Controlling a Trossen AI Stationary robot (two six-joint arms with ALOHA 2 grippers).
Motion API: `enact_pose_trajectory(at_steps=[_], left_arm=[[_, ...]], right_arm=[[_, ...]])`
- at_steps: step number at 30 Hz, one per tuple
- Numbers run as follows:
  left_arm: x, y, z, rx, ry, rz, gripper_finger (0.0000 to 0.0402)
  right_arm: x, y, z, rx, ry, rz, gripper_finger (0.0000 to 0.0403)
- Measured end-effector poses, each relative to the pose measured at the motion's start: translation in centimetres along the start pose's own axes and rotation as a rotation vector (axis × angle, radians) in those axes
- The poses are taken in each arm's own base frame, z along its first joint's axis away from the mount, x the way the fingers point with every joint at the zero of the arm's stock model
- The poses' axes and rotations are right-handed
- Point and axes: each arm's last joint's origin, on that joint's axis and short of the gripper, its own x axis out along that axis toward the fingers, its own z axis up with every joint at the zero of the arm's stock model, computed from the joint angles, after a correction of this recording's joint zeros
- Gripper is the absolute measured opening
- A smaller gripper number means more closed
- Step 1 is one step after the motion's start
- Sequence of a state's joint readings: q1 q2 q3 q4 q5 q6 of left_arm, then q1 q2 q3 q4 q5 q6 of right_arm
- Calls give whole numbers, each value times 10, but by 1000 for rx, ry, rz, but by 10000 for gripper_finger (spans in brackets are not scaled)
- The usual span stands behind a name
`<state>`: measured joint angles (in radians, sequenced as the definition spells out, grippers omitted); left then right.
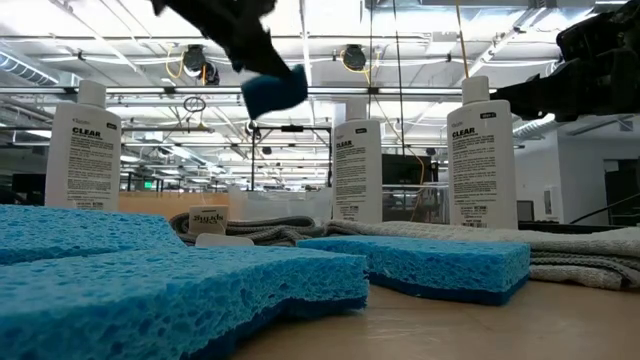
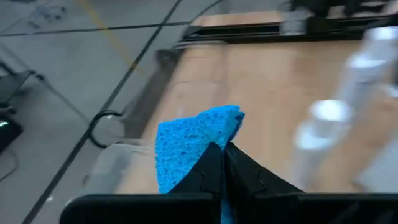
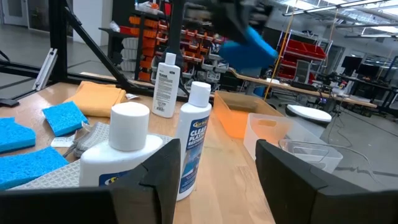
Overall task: Pick & Place Kitchen Items
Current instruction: Put the blue sponge into the left transparent bin
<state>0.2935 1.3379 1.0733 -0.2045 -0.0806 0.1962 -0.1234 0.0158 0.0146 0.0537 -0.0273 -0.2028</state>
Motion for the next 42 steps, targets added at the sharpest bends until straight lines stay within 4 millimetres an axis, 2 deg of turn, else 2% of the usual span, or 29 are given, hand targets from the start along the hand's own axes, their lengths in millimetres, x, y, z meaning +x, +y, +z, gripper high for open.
enact_pose_trajectory(at_steps=[8,12,18,25,32,42], left_arm=[[48,51,-27,-49,29,84,7],[67,67,-48,-54,96,65,3],[94,88,-72,-92,85,22,7],[116,93,-99,-90,156,0,8],[128,95,-116,-41,245,77,13],[133,92,-126,-57,298,58,4]], right_arm=[[0,0,0,0,0,0,181],[0,0,0,0,0,0,181],[0,0,0,0,0,0,181],[0,0,0,0,1,0,181],[0,0,0,0,1,0,180],[0,0,0,0,0,0,181]])
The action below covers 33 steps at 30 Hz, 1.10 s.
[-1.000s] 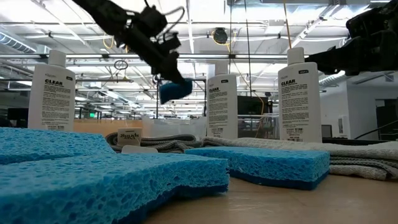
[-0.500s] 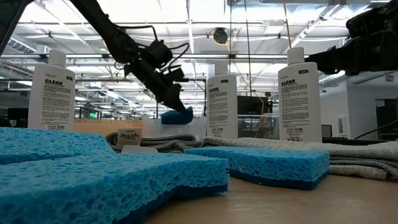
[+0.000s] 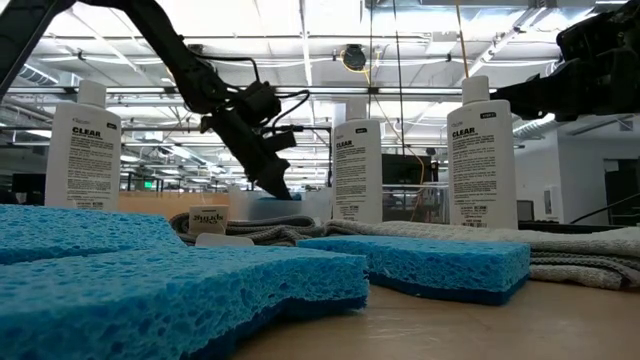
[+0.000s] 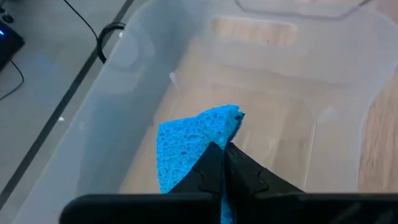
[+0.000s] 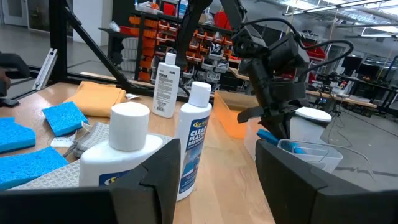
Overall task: Pick & Place Kitchen Items
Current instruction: Put the blue sponge into the left transparent bin
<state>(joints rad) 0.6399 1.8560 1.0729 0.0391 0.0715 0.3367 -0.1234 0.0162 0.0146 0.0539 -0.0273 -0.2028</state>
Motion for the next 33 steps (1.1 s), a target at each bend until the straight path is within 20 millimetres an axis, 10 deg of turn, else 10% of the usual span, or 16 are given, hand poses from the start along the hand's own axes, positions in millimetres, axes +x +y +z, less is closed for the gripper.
enact_pose_trajectory(at_steps=[17,25,33], left_arm=[[0,0,1,-53,1,51,83],[-1,-5,4,-65,33,177,202],[-53,-18,38,-62,-84,168,297]], right_arm=[[0,0,0,0,0,0,180],[0,0,0,0,0,0,181],[0,0,0,0,0,0,181]])
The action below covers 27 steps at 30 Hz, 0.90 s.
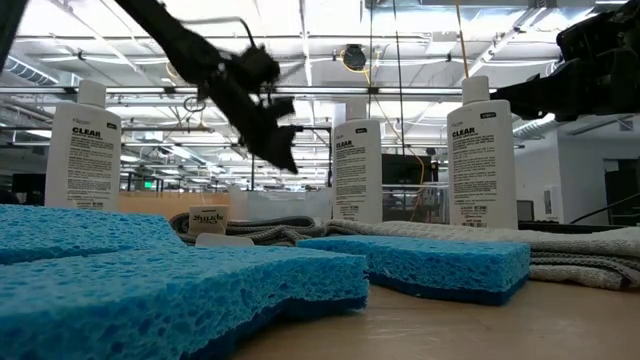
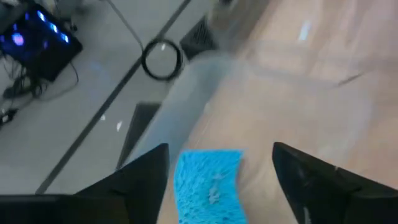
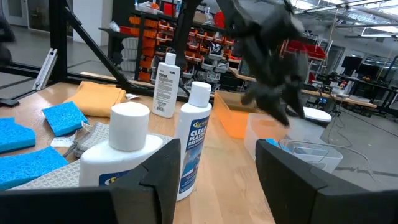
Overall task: Pick & Place Kitchen Items
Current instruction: Put the blue sponge into the left transparent bin
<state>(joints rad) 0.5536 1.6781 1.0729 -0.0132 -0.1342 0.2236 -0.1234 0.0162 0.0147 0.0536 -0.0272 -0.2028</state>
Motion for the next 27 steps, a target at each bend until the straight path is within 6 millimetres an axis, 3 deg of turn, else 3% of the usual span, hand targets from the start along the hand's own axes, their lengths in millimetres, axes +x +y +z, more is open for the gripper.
enact_pose_trajectory(at_steps=[8,15,21,27], left_arm=[[-92,-16,45,-87,-241,-86,320],[-163,-53,60,-135,-391,-414,309],[-203,-111,50,-91,-308,-792,310],[-230,-173,22,-15,-95,-967,306]], right_arm=[[0,0,0,0,0,0,181],[0,0,0,0,0,0,181],[0,0,0,0,0,0,181],[0,0,0,0,0,0,181]])
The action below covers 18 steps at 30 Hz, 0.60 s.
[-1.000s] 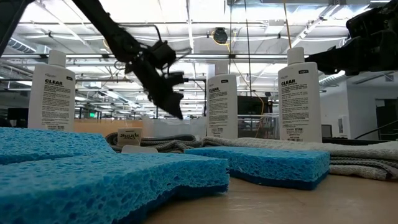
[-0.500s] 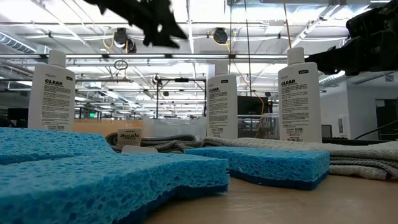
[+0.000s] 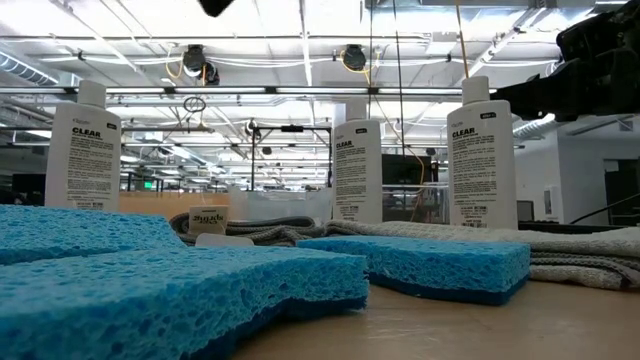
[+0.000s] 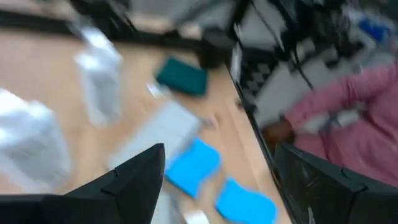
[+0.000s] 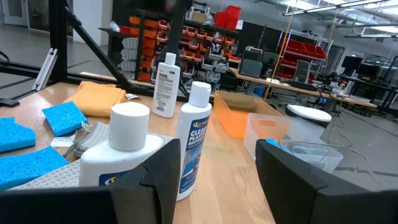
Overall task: Pick & Place Kitchen Items
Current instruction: Put the blue sponge into the left transparent bin
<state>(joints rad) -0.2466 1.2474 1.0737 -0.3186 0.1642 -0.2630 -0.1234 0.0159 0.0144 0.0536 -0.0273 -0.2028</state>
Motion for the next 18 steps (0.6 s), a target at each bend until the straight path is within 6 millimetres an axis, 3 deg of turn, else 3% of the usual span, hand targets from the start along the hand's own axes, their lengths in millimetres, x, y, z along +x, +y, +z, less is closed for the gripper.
enact_pose_trajectory(at_steps=[6,12,18], left_arm=[[25,-26,-33,-168,255,-9,305],[46,-22,-63,-218,443,206,305],[78,-16,-84,-282,571,222,305]], right_arm=[[0,0,0,0,0,0,181],[0,0,0,0,-1,0,181],[0,0,0,0,0,0,181]])
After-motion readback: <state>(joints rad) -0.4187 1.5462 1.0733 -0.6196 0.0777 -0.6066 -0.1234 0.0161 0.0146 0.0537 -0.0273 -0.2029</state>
